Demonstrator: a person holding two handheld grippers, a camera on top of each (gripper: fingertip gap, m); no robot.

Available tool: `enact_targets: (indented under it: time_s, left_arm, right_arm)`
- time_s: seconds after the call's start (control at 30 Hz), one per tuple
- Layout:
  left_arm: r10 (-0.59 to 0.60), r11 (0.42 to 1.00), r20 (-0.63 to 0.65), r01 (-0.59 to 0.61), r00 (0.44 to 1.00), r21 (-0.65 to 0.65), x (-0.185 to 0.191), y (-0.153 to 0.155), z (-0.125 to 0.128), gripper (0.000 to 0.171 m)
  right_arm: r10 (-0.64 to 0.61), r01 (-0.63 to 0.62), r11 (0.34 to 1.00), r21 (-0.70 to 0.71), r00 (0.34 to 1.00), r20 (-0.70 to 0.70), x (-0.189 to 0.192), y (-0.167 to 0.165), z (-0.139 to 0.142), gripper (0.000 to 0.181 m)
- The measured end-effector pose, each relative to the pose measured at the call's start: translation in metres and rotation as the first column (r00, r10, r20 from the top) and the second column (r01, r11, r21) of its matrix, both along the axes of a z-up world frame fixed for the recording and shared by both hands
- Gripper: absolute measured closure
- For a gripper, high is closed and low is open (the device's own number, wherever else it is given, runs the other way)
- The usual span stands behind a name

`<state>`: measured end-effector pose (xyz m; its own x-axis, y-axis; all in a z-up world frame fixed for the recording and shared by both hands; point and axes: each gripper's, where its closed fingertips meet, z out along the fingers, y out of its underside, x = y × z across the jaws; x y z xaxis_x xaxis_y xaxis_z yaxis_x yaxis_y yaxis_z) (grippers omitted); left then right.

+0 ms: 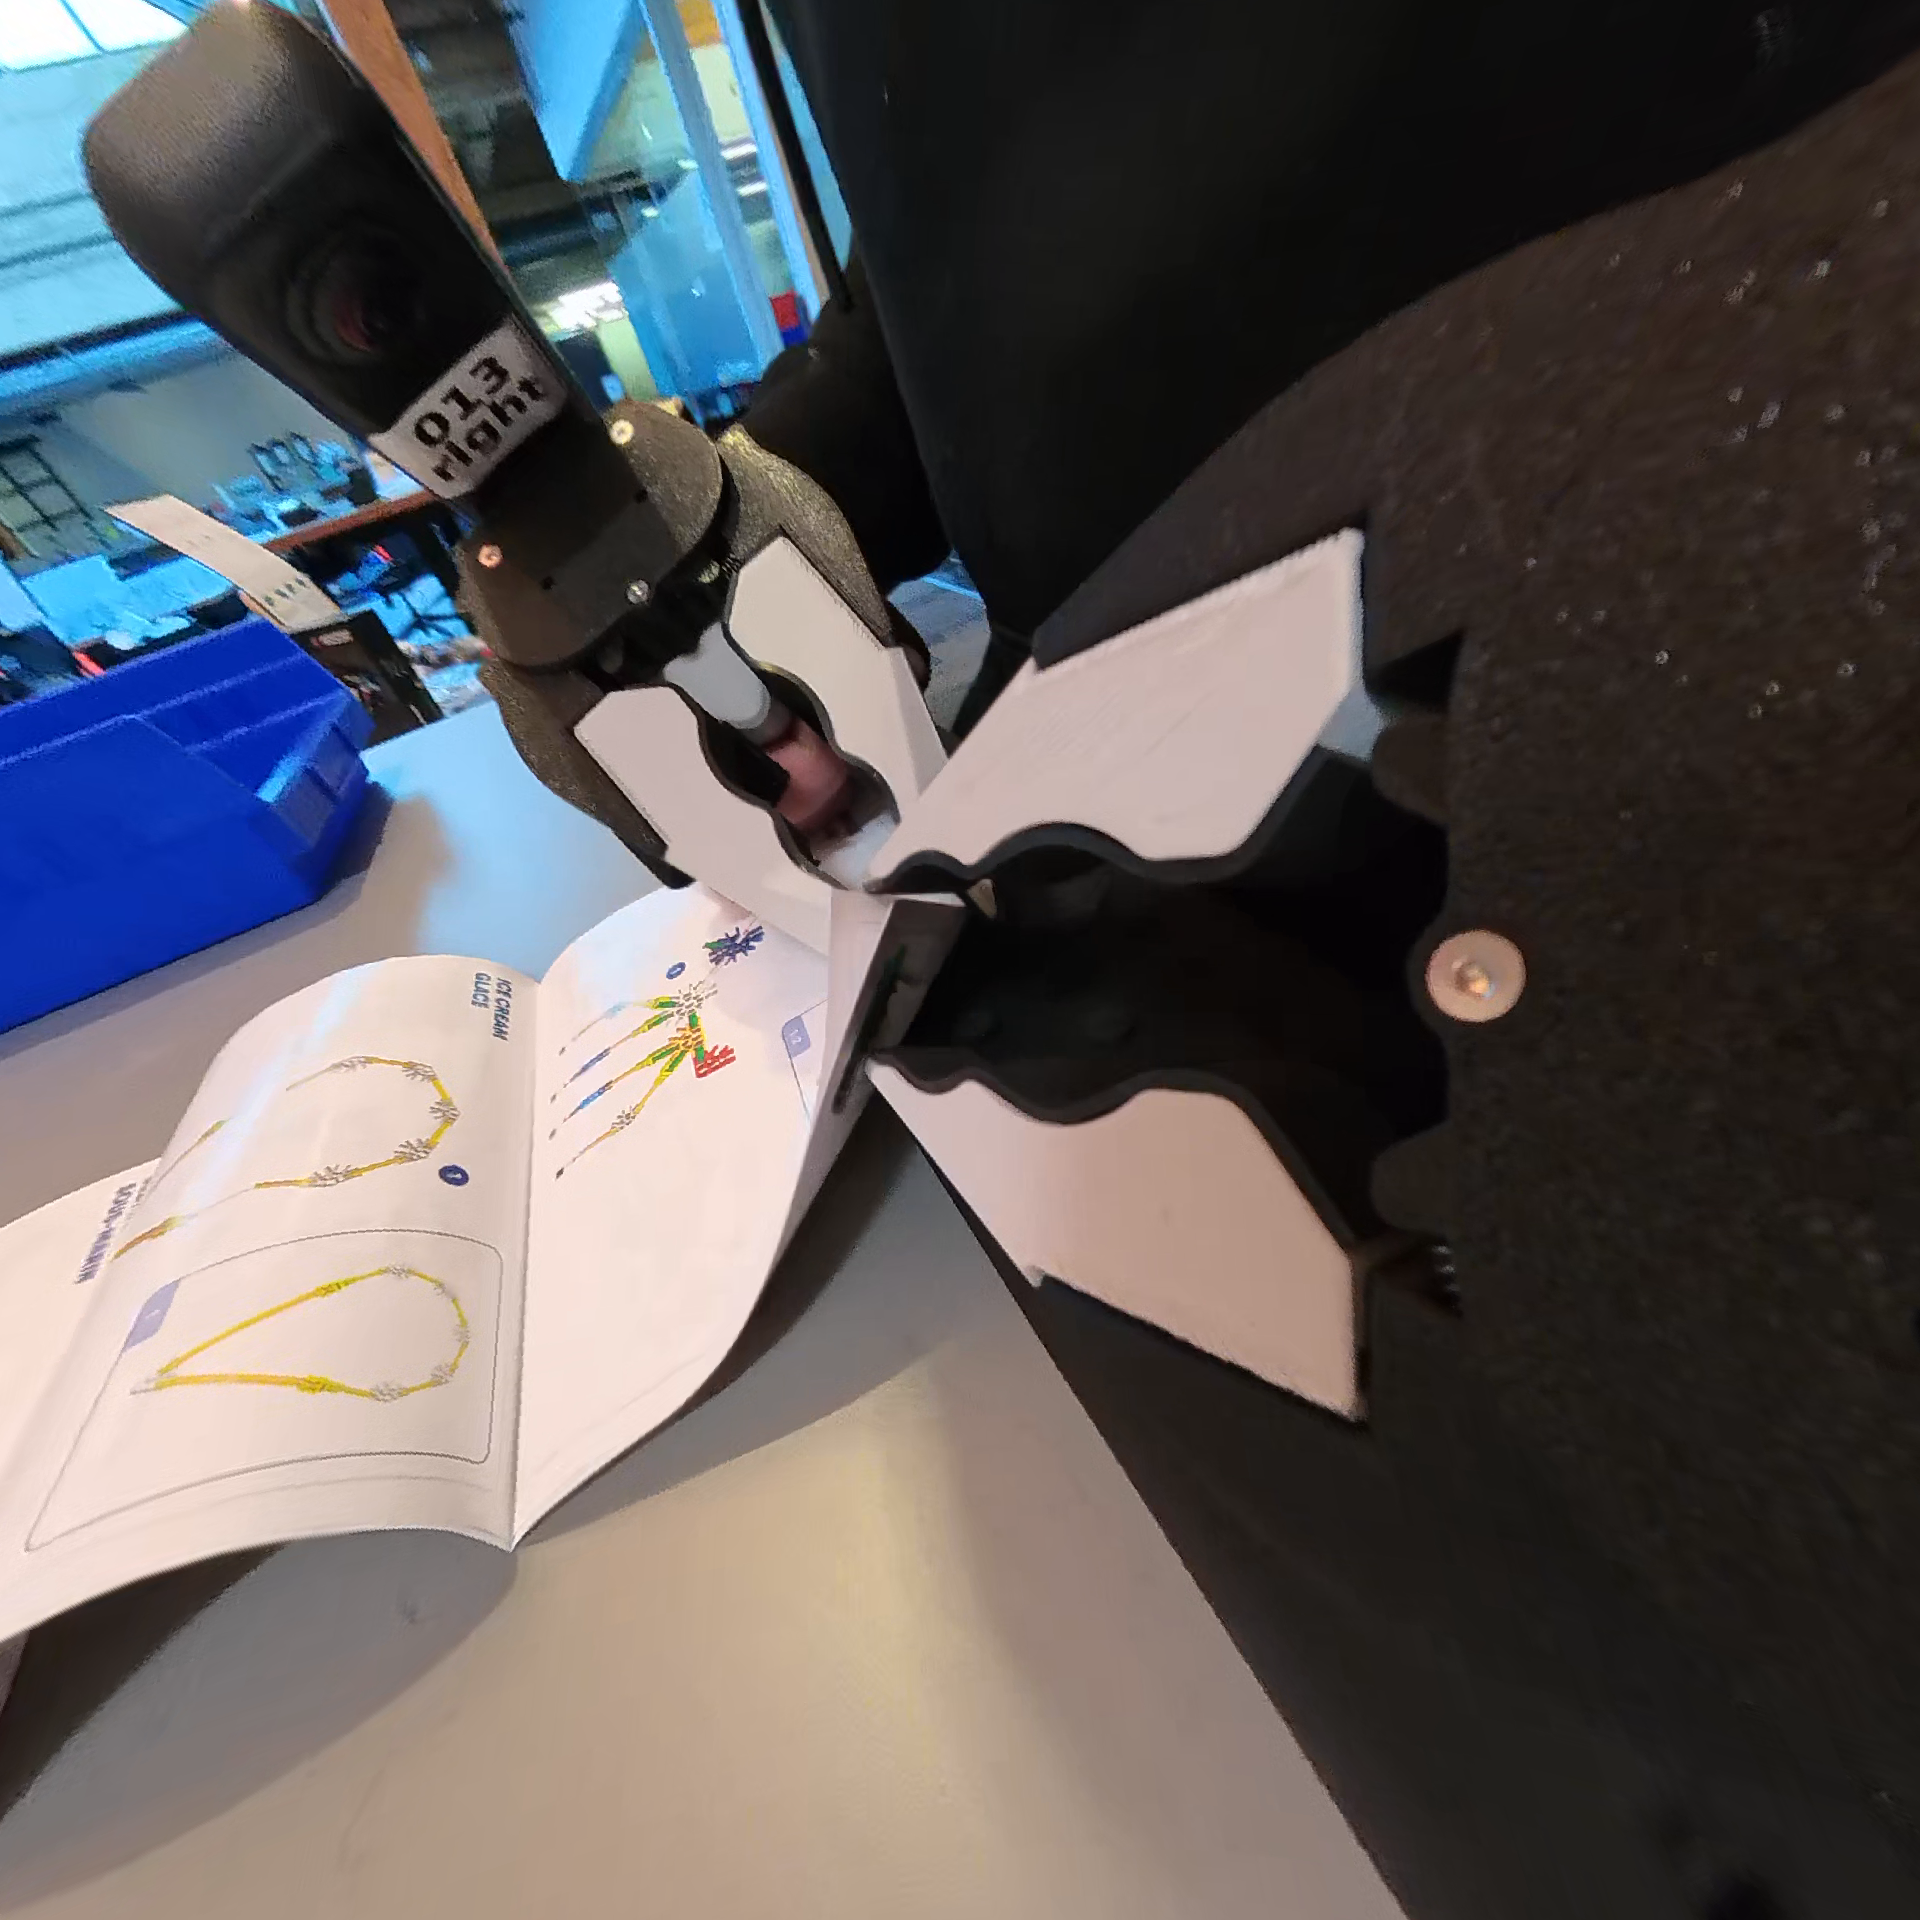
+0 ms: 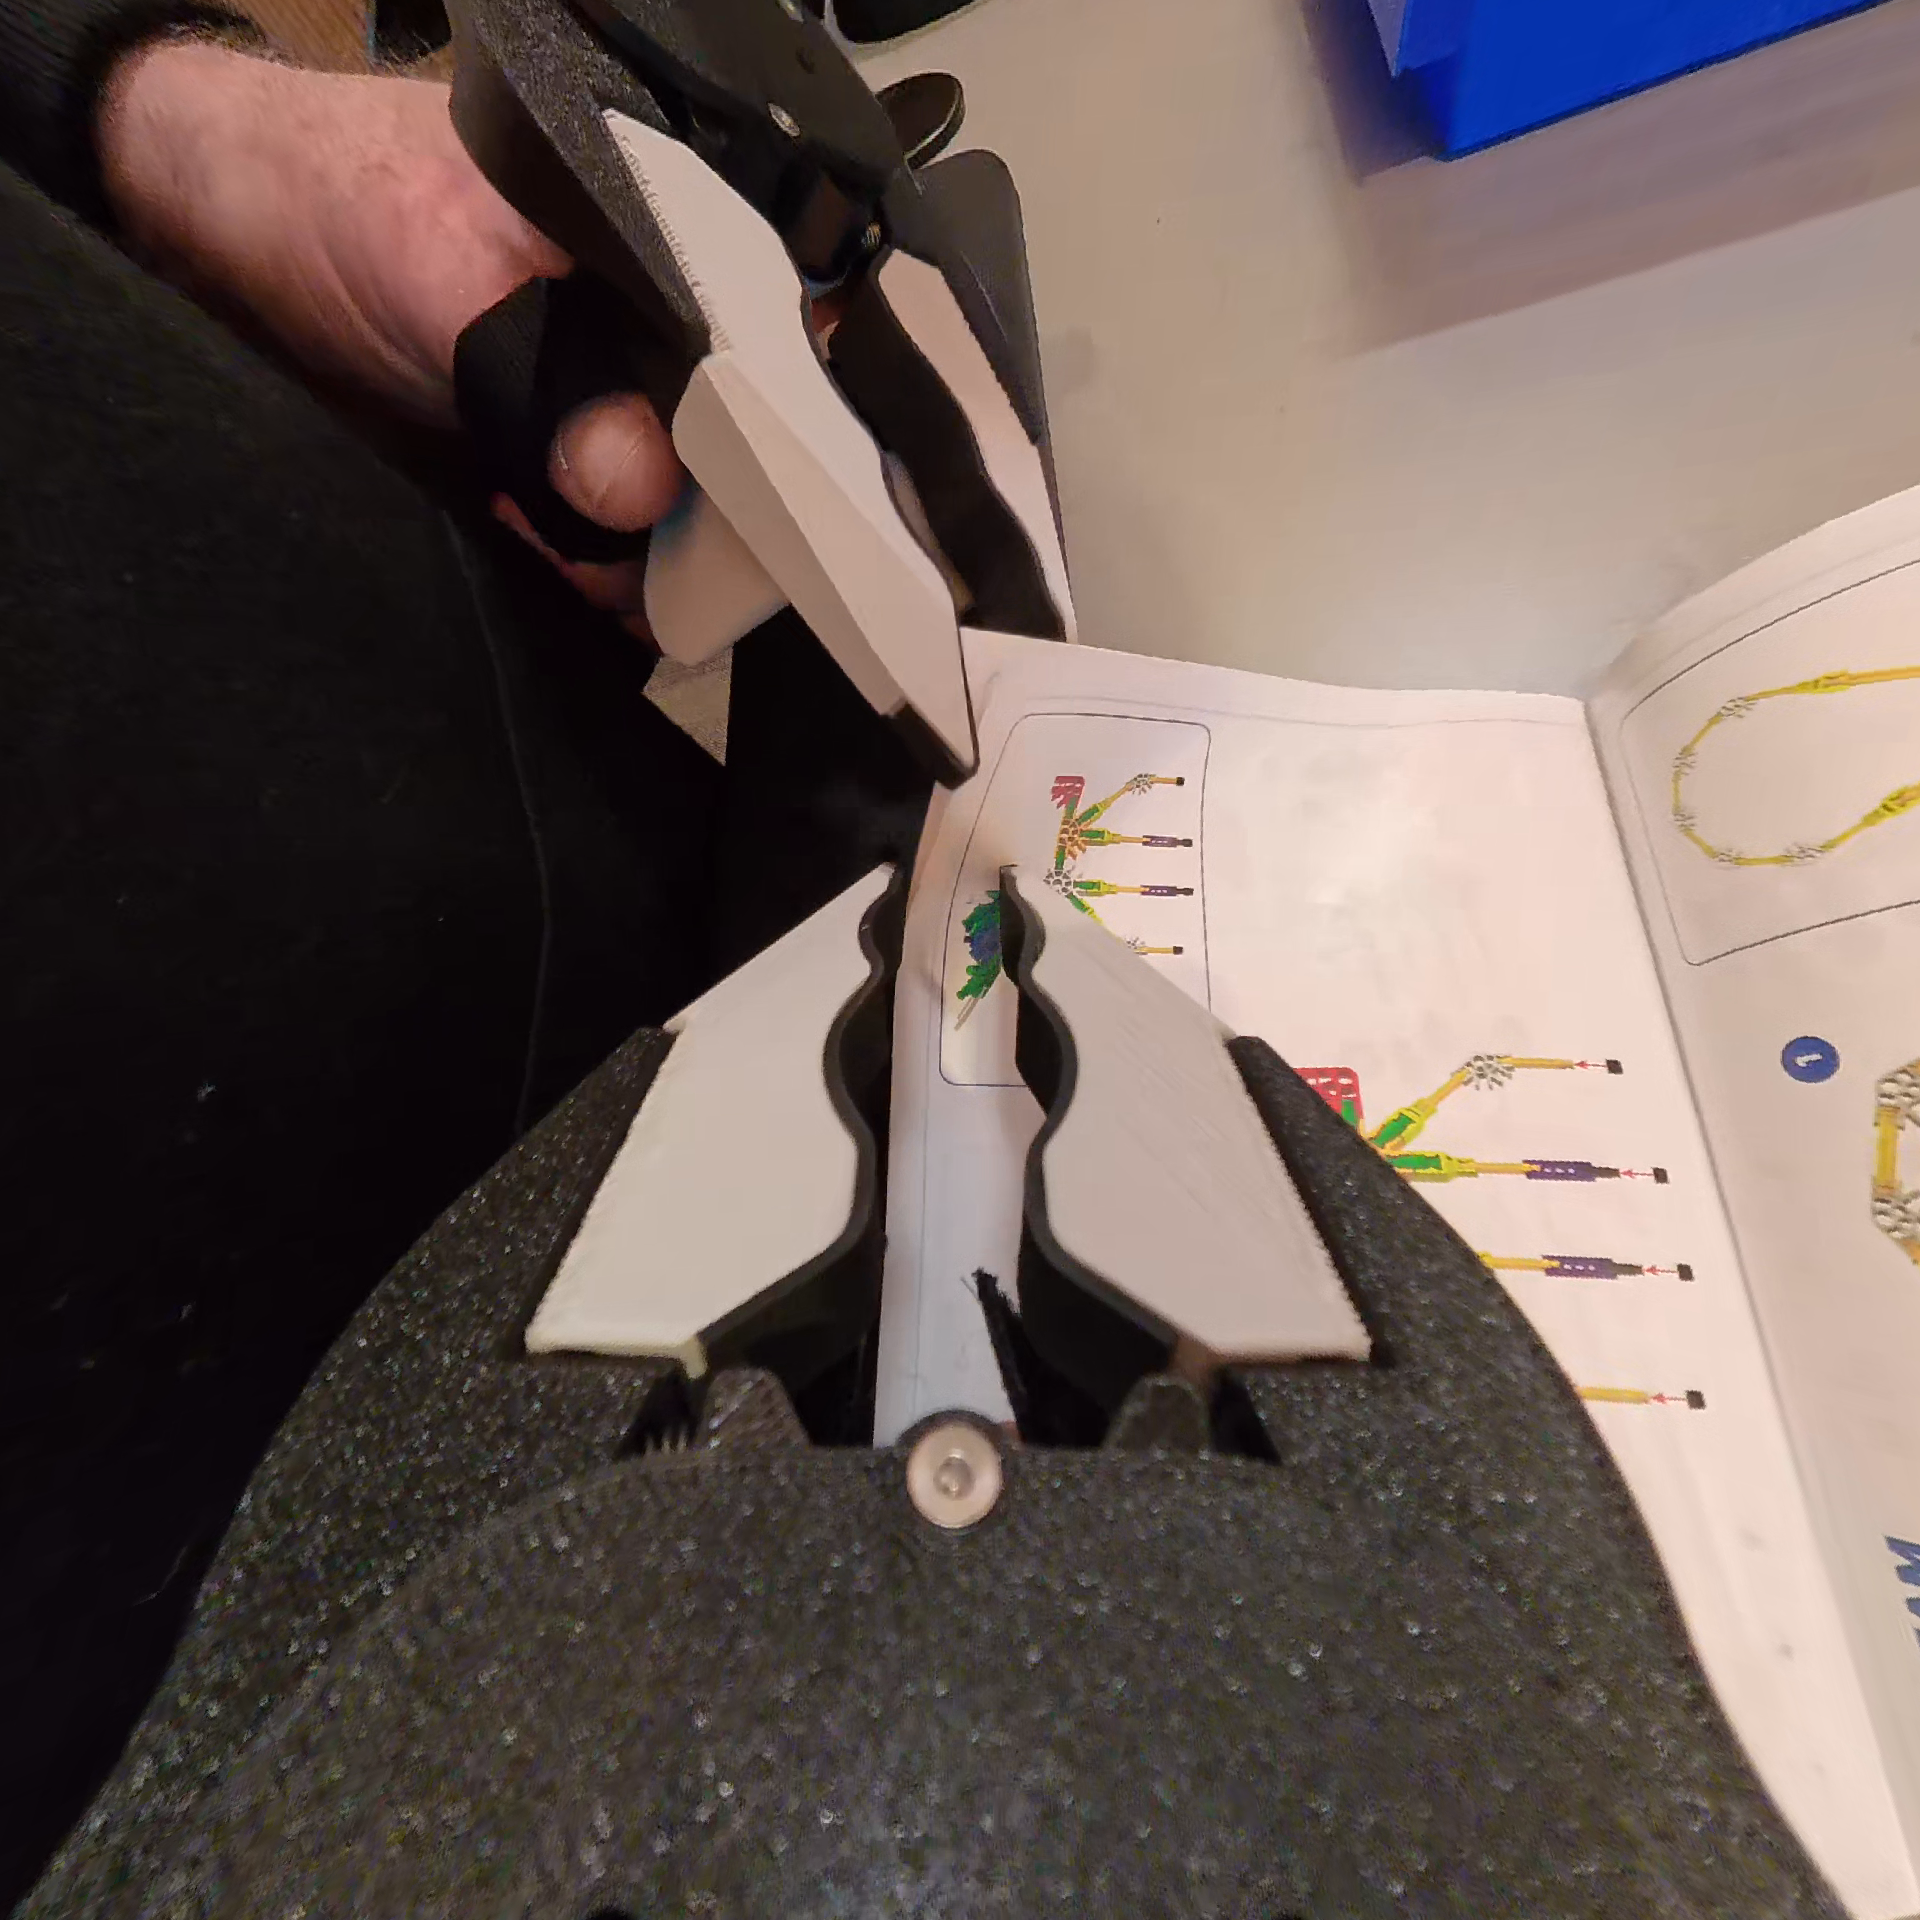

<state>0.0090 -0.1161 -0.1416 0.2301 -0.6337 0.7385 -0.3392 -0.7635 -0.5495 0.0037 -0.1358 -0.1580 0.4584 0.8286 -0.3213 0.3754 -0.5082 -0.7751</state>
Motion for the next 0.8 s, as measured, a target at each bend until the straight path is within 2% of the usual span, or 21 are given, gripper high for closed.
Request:
enact_targets:
  time_s: [0.27,0.4,0.8]
  left_arm:
    - [0.033,0.998,0.058,-0.031,0.998,-0.045,0.000,0.000,0.000,0.154]
    - [0.011,1.000,0.094,-0.008,0.996,-0.026,0.003,-0.002,0.005,0.161]
    - [-0.017,1.000,0.099,0.019,0.995,-0.022,0.006,-0.001,0.009,0.158]
  right_arm:
    - [0.012,-0.012,1.000,-0.004,1.000,0.002,-0.001,-0.002,-0.001,0.167]
    - [0.007,-0.007,1.000,-0.005,1.000,-0.011,0.000,-0.001,0.001,0.167]
    - [-0.011,0.011,1.000,-0.012,0.999,-0.041,0.002,0.002,0.005,0.167]
